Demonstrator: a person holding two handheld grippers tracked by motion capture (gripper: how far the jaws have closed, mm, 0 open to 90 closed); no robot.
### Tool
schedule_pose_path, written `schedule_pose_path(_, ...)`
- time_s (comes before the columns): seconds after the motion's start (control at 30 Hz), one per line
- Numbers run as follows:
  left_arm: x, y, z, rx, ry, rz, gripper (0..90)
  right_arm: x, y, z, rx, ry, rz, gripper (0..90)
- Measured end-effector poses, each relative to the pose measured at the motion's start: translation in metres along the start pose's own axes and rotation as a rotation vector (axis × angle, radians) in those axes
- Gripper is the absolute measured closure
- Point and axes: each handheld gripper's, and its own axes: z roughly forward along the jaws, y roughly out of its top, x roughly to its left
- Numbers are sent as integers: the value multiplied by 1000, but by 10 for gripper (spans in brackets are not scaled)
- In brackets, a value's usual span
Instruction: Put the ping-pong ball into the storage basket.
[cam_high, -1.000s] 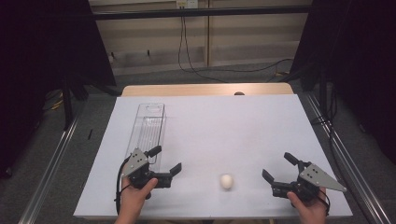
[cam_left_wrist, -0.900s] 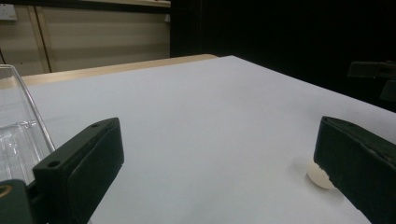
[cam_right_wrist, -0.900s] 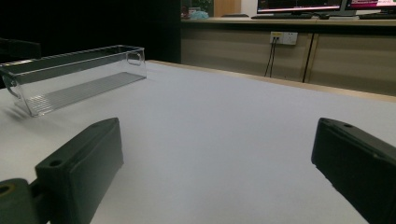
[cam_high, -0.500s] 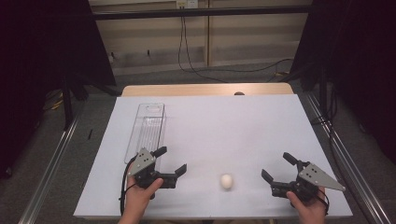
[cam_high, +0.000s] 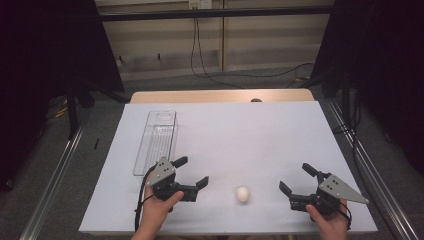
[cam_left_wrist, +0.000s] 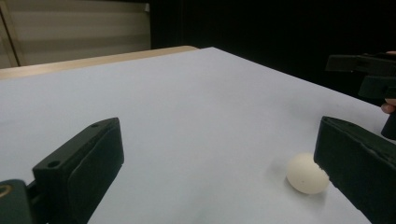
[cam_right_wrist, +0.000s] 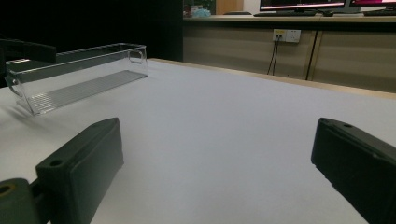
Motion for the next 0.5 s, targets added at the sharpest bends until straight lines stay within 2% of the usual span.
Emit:
schedule_pose_path(0.07,-1,0,3,2,-8,2,17,0,0,0,0,-1,-2,20)
schedule_pose_path(0.13,-3,1,5,-7,-5,-15,17,0,0,0,0,0,-2,21)
schedule_pose_path(0.17,-3,1,6,8,-12,8,17,0,0,0,0,-1,-2,20)
schedule_pose_path(0.27,-6,2,10,2,-18,-10,17,0,0,1,-3,-6,0,20)
schedule_pose_path(0.3,-5,2,11,13,-20,1,17,0,0,0,-2,-7,1,20)
schedule_pose_path(0.5,-8,3,17,5,-26,-11,17,-1,0,0,-2,-7,1,21)
